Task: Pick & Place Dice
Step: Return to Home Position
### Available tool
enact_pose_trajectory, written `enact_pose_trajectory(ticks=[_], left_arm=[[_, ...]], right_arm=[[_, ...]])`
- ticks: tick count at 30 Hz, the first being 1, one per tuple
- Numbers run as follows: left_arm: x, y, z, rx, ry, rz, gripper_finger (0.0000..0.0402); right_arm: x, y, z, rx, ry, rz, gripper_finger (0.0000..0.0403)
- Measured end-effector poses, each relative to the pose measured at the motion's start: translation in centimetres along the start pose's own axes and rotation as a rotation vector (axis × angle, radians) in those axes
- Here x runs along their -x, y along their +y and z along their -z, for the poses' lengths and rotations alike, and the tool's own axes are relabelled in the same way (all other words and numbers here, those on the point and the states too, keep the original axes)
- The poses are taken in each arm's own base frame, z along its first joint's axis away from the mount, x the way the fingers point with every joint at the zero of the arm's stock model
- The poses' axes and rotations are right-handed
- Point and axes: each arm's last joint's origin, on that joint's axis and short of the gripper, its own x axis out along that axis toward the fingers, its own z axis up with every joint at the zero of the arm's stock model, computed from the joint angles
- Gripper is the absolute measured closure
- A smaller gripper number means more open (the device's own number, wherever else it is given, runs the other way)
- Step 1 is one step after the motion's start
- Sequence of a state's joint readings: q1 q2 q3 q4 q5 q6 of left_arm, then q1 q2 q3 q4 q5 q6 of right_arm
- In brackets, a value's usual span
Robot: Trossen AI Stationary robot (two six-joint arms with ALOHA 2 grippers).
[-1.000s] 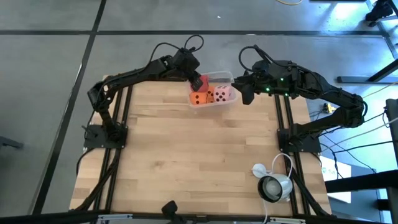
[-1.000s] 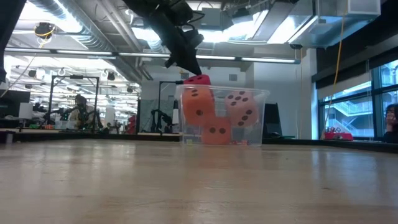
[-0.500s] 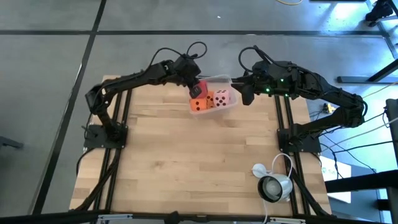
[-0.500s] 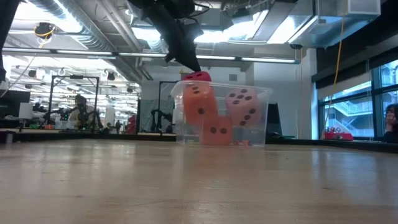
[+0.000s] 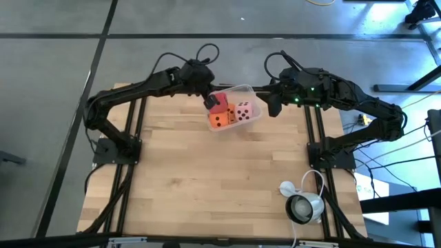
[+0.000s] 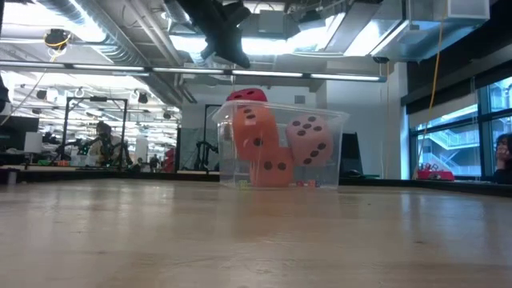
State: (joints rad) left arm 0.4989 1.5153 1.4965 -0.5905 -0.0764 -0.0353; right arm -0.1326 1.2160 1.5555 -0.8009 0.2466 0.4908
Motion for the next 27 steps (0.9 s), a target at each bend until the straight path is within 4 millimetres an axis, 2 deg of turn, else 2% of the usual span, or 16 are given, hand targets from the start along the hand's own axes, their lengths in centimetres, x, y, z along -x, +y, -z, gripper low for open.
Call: enact_pose_trajectory(ticks=[6, 11, 14, 18, 22, 27], left_arm=[[1.4, 0.0, -0.4, 0.042, -0.041, 0.023, 0.04], [3.3, -0.9, -0.7, 0.091, -0.052, 0.292, 0.04], [5.9, -1.6, -0.8, 0.08, -0.079, 0.428, 0.04], [10.5, -2.1, -0.4, 0.053, -0.136, 0.466, 0.04], [15.0, -2.2, 1.2, 0.071, -0.214, 0.461, 0.04], [17.7, -2.1, 5.5, 0.128, -0.246, 0.423, 0.04]], right_arm=[[0.0, 0.0, 0.0, 0.0, 0.0, 0.0, 0.0182], [0.0, 0.0, 0.0, 0.001, 0.0, 0.0, 0.0182], [0.0, 0.0, 0.0, 0.001, 0.001, -0.001, 0.0185], [0.7, -0.1, 0.0, 0.027, 0.008, -0.034, 0.0201], [1.8, -0.2, 0.2, 0.06, 0.045, -0.113, 0.022], [4.9, -1.2, 0.5, 0.081, 0.043, -0.127, 0.024]])
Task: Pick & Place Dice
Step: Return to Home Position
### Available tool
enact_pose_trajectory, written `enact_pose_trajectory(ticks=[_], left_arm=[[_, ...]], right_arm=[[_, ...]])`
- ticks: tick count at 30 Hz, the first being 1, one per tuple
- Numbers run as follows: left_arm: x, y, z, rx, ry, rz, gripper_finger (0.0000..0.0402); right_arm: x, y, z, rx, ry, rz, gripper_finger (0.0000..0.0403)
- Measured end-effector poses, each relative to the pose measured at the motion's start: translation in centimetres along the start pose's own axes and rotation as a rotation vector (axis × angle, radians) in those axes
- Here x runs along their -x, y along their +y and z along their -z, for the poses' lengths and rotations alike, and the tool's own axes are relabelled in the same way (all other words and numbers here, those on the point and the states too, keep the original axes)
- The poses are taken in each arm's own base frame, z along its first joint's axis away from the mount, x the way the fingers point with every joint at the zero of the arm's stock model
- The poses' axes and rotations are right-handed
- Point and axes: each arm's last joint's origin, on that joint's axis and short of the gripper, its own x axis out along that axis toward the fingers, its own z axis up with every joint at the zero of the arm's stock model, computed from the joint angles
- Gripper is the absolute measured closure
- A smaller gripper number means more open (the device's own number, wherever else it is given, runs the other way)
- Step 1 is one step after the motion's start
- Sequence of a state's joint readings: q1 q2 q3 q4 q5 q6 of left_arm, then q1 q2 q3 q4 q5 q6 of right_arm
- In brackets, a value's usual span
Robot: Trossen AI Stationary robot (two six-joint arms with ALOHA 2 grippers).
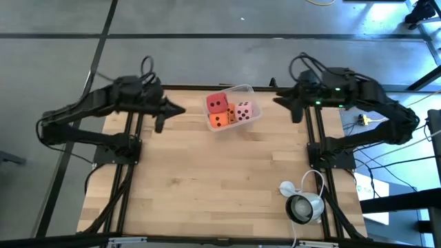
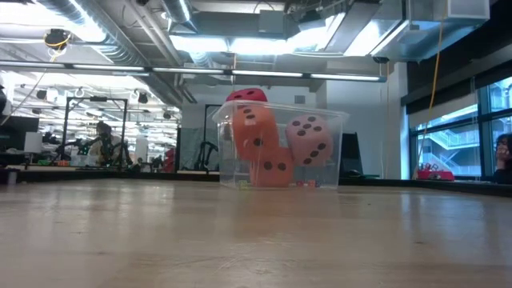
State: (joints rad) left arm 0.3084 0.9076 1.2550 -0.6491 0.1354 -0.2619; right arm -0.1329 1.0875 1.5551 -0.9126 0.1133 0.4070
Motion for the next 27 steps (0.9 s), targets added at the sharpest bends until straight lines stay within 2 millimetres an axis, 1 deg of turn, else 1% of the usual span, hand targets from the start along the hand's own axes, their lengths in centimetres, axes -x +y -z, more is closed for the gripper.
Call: enact_pose_trajectory(ticks=[2, 4, 7, 10, 13, 17, 20, 24, 27], left_arm=[[1.0, -0.1, 1.5, 0.044, -0.03, 0.006, 0.04], [1.8, -0.3, 2.9, 0.084, -0.066, 0.049, 0.04], [2.7, -0.5, 4.7, 0.087, -0.113, 0.108, 0.04], [3.5, -0.4, 6.7, 0.073, -0.12, 0.14, 0.04], [3.8, 0.0, 8.4, 0.075, -0.124, 0.142, 0.04], [4.2, 0.2, 9.8, 0.087, -0.199, 0.171, 0.04], [4.3, 0.4, 10.5, 0.084, -0.232, 0.18, 0.04], [4.2, 0.9, 11.7, 0.067, -0.24, 0.152, 0.04], [3.7, 1.3, 12.8, 0.081, -0.229, 0.137, 0.04]], right_arm=[[1.5, -0.5, 0.4, -0.014, 0.002, 0.03, 0.0247], [3.2, -1.0, 1.0, -0.047, 0.008, 0.045, 0.0253], [5.1, -1.4, 1.7, -0.085, 0.01, 0.053, 0.0259], [6.6, -1.8, 2.3, -0.106, 0.007, 0.052, 0.0263], [7.1, -2.3, 3.4, -0.136, -0.006, 0.07, 0.0265], [6.7, -3.5, 6.0, -0.191, 0.0, 0.123, 0.0265], [5.5, -4.2, 8.0, -0.226, -0.016, 0.121, 0.0265], [3.2, -5.0, 10.6, -0.258, -0.114, 0.039, 0.0265], [1.6, -5.5, 12.5, -0.258, -0.186, -0.05, 0.0265]])
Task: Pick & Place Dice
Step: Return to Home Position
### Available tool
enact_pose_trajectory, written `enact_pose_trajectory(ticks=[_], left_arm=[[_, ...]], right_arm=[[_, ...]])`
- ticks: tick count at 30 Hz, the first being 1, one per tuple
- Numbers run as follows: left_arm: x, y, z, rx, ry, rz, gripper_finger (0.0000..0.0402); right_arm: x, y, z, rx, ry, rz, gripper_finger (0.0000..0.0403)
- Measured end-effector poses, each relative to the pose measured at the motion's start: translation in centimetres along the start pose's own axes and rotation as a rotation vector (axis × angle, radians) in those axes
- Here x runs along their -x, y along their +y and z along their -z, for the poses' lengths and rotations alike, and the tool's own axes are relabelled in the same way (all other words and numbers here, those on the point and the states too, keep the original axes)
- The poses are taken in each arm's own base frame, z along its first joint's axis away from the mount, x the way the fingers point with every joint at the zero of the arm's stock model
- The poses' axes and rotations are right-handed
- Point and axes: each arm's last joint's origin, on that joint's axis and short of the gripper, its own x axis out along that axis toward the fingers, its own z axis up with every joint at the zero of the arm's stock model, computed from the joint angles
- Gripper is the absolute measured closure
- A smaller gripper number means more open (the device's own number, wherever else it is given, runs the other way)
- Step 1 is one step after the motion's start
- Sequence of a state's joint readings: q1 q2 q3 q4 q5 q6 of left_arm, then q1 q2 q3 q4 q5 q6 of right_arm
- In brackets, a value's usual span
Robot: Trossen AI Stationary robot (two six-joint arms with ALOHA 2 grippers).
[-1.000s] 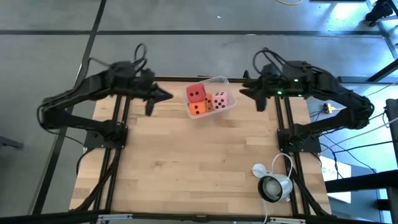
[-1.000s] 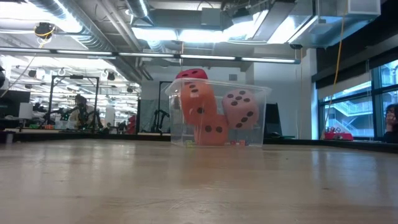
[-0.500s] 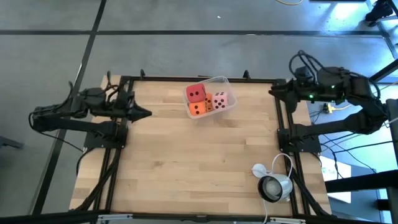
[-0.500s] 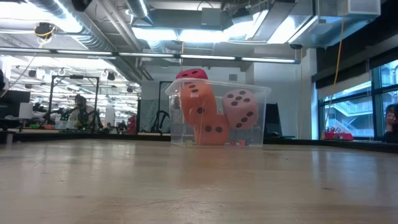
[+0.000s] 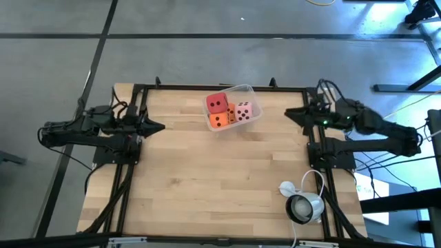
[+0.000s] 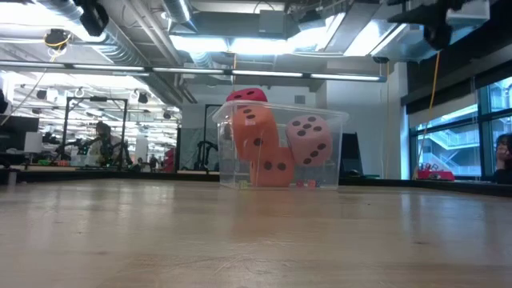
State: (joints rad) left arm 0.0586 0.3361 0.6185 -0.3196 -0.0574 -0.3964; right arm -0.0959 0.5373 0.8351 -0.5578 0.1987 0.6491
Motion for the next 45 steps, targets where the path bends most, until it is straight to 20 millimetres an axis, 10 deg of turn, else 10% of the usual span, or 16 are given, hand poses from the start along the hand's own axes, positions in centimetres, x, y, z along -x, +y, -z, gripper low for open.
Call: enact_pose_trajectory(ticks=[12, 45], left_arm=[[-0.4, 2.0, 4.6, 0.03, -0.106, 0.014, 0.04], [-1.7, 5.0, 11.3, 0.01, 0.029, -0.127, 0.04]], right_arm=[[-2.0, -2.9, 5.5, -0.051, -0.102, -0.291, 0.0265], [-4.5, -7.6, 14.2, -0.189, -0.005, -0.129, 0.0265]])
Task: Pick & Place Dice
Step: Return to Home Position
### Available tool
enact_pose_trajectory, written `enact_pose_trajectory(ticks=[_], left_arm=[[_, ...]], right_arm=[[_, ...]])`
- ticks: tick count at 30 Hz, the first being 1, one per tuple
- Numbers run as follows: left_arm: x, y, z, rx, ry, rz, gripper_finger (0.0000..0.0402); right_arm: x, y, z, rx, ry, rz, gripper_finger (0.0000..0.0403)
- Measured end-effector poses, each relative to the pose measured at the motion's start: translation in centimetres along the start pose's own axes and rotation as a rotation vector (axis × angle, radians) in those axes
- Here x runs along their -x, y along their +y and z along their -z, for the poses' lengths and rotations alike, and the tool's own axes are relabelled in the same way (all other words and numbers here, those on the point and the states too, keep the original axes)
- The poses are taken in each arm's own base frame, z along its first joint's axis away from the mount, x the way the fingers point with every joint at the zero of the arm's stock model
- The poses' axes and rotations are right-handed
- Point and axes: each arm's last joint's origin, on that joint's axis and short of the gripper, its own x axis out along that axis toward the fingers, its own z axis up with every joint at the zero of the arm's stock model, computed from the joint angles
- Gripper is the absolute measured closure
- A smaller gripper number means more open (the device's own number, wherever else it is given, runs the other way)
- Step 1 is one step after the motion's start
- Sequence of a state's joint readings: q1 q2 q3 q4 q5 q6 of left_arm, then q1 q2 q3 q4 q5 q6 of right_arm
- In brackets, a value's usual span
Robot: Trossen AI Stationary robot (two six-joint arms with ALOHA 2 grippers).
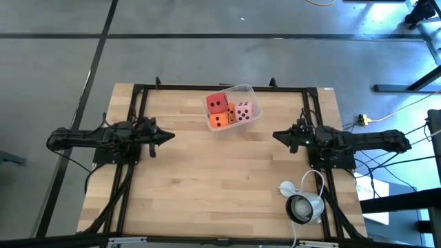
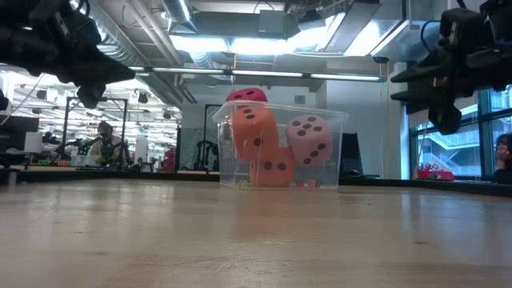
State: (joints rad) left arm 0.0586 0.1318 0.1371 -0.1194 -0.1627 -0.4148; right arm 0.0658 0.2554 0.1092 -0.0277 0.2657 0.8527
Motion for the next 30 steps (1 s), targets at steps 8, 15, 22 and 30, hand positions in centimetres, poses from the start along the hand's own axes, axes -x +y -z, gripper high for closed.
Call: enact_pose_trajectory(ticks=[8, 15, 22, 30], left_arm=[[-0.4, 0.6, 1.2, -0.041, -0.014, -0.048, 0.04], [-0.8, 0.9, 2.2, -0.058, -0.065, -0.006, 0.04], [-0.8, 1.0, 2.3, -0.066, -0.065, -0.024, 0.04], [-1.0, 1.1, 2.6, -0.066, -0.036, -0.033, 0.04]], right_arm=[[-0.4, -1.3, 1.3, -0.031, 0.008, 0.02, 0.0265], [-0.5, -1.3, 1.3, -0.075, -0.028, -0.025, 0.0268], [-0.5, -1.5, 1.5, -0.052, -0.001, -0.018, 0.0281], [-0.5, -1.6, 1.5, 0.063, -0.025, 0.007, 0.0287]])
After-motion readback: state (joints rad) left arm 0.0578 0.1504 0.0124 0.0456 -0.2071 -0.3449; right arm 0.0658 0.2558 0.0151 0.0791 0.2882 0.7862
